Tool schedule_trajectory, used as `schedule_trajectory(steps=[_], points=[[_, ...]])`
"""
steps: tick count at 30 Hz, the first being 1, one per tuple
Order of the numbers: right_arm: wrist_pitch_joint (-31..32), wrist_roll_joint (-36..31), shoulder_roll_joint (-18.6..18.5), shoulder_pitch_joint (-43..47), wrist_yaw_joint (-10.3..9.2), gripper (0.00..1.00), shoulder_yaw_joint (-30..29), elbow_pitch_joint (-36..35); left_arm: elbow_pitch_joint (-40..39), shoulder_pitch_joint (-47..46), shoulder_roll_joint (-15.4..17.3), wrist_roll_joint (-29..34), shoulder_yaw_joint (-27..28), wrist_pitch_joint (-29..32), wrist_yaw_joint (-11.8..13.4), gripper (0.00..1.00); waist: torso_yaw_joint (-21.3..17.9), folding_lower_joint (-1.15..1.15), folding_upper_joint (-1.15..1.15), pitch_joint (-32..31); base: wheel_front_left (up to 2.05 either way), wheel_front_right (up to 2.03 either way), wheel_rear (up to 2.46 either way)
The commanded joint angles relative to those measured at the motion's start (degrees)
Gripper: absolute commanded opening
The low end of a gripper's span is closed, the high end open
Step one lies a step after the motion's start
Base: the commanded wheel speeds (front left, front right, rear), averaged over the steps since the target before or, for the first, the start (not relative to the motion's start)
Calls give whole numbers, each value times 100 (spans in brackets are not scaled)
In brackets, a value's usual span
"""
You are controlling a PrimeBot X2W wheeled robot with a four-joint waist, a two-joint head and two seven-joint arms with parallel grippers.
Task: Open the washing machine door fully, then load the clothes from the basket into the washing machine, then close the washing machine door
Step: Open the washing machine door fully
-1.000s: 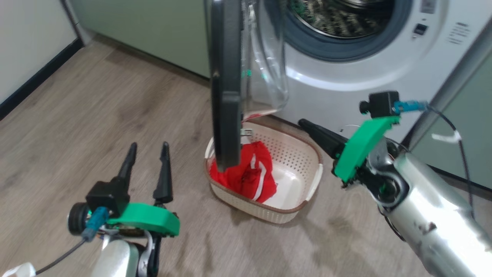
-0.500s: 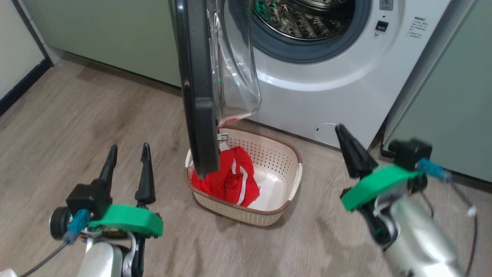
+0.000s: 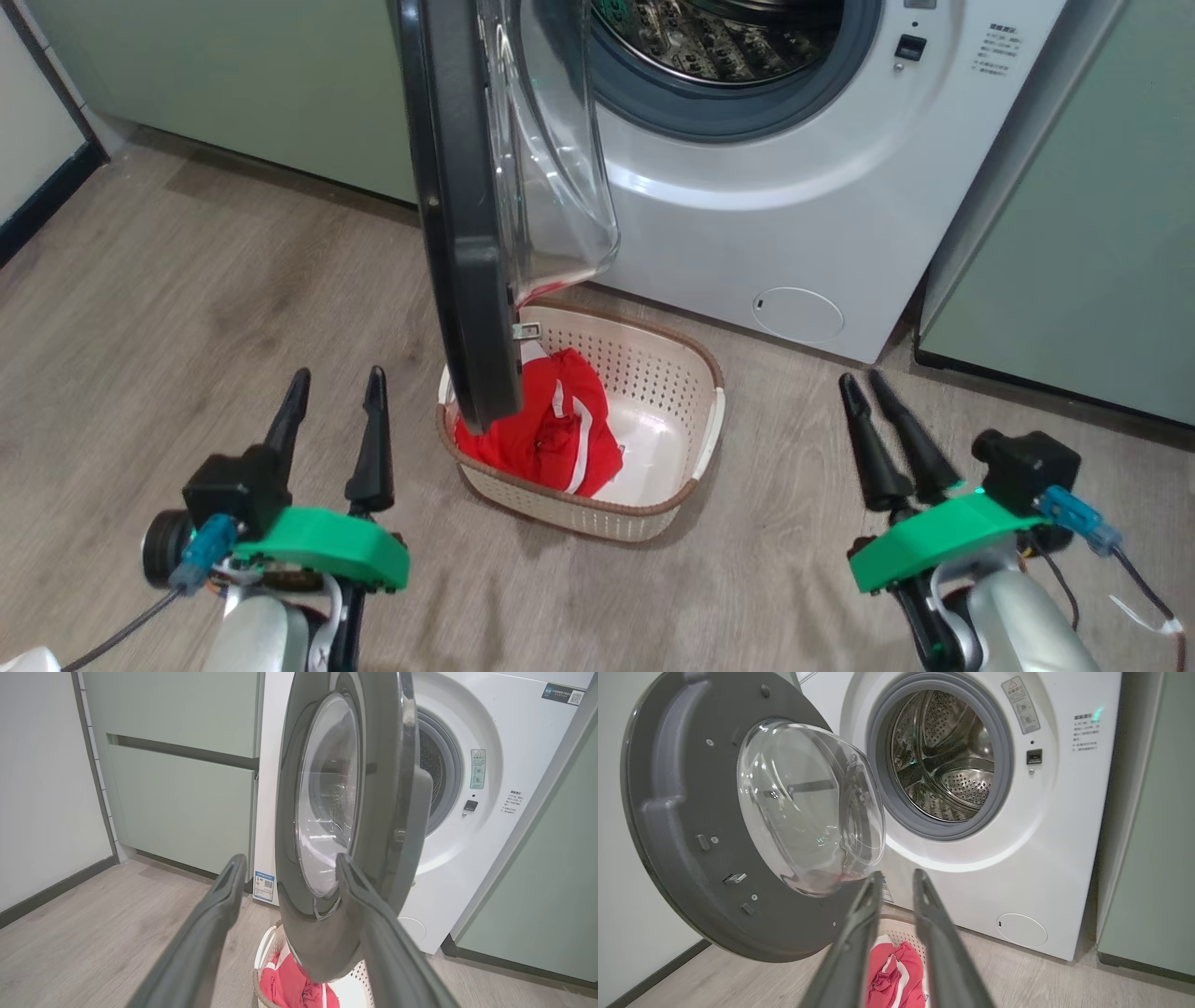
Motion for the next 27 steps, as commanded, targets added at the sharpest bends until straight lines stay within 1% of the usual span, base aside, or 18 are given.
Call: schedule_trajectory(steps=[1, 7, 13, 27], points=[[-53, 27, 41, -89, 0, 100, 64, -201, -152, -111, 52, 47, 149, -56, -12, 100, 2, 0, 0, -7, 0, 0, 0], [-53, 57, 41, -40, 0, 100, 6, -282, -87, -55, 52, 33, 111, -56, 12, 100, -1, 0, 0, -42, 0, 0, 0], [-53, -33, 42, -12, 0, 100, -30, -342, -20, -60, 52, 17, 71, -56, -15, 100, 8, 0, 0, -58, 0, 0, 0], [-53, -28, 42, -3, 0, 100, 33, -244, -14, -43, 52, -41, 0, -56, 21, 100, 3, 0, 0, -62, 0, 0, 0]])
